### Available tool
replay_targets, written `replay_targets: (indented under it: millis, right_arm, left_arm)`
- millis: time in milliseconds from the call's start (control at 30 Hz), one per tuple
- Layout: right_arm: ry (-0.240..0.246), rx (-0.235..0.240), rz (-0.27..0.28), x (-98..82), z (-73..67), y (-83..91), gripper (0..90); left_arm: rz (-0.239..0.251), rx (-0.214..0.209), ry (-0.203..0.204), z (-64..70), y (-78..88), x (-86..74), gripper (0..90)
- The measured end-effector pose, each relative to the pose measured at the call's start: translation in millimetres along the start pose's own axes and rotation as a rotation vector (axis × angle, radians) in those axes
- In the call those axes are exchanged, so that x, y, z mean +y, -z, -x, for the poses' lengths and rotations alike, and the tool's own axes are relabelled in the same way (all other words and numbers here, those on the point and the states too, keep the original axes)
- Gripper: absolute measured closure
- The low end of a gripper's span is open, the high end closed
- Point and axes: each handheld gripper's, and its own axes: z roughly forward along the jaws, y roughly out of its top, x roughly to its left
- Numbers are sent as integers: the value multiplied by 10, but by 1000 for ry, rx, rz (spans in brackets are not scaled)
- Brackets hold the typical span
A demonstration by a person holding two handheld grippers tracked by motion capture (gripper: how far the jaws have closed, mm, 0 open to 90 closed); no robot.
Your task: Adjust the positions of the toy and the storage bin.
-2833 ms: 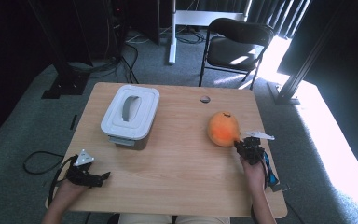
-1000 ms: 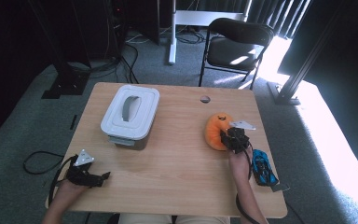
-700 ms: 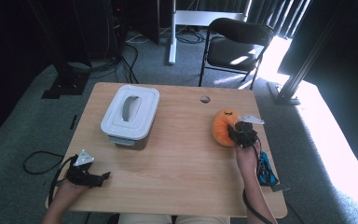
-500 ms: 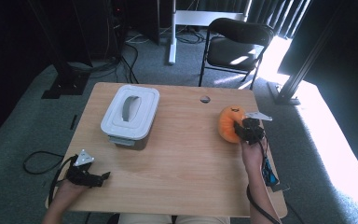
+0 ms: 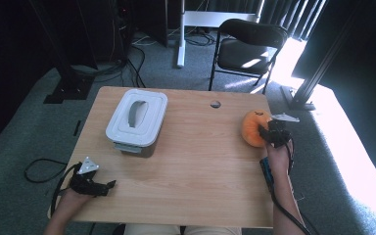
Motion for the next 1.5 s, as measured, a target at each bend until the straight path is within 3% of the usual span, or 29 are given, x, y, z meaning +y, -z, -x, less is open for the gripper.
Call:
replay_targets:
  millis: [167, 400, 433, 533, 567, 767, 867, 933, 967, 1000, 1067, 1100, 1200, 1400, 1500]
  right_arm:
    - [-37, 3, -28, -92, 111, -57, 662]
    - [-28, 16, -43, -162, 116, -65, 606]
    - [-29, 24, -46, -163, 121, -63, 515]
    - [-32, 31, -45, -166, 124, -47, 459]
    - [-32, 31, -42, -177, 123, -26, 391]
    - [-28, 34, -28, -215, 129, 63, 275]
    - [-8, 43, -37, -245, 130, 129, 119]
    - [-21, 36, -25, -260, 142, 178, 133]
    - [-15, 63, 15, -276, 157, 246, 130]
    - [-17, 71, 37, -283, 160, 273, 130]
    - [-22, 81, 46, -285, 160, 296, 130]
    - [-20, 84, 81, -293, 139, 336, 130]
    - [-11, 74, 80, -287, 102, 364, 130]
    - [7, 121, 112, -243, -94, 413, 131]
    - [33, 156, 125, -216, -290, 395, 131]
  left_arm:
    - [-1, 0, 0, 0, 1, 0, 3]
    - [0, 0, 0, 0, 0, 0, 3]
    - [0, 0, 0, 0, 0, 0, 4]
    - [0, 0, 0, 0, 0, 0, 3]
    - [0, 0, 1, 0, 0, 1, 3]
    - [-1, 13, 16, 6, 5, -3, 3]
    - [-4, 22, 26, 3, 15, -10, 3]
    - [-4, 40, 36, -9, 30, -14, 3]
    - [1, 67, 39, -36, 55, -23, 4]
    - [1, 67, 39, -36, 55, -23, 4]
    - [23, 87, 45, -75, 90, -43, 4]
    - [35, 97, 56, -130, 127, -56, 4]
    - [48, 102, 76, -190, 158, -61, 4]
    - [76, 130, 113, -327, 181, -36, 4]
    - [62, 150, 111, -385, 125, 2, 3]
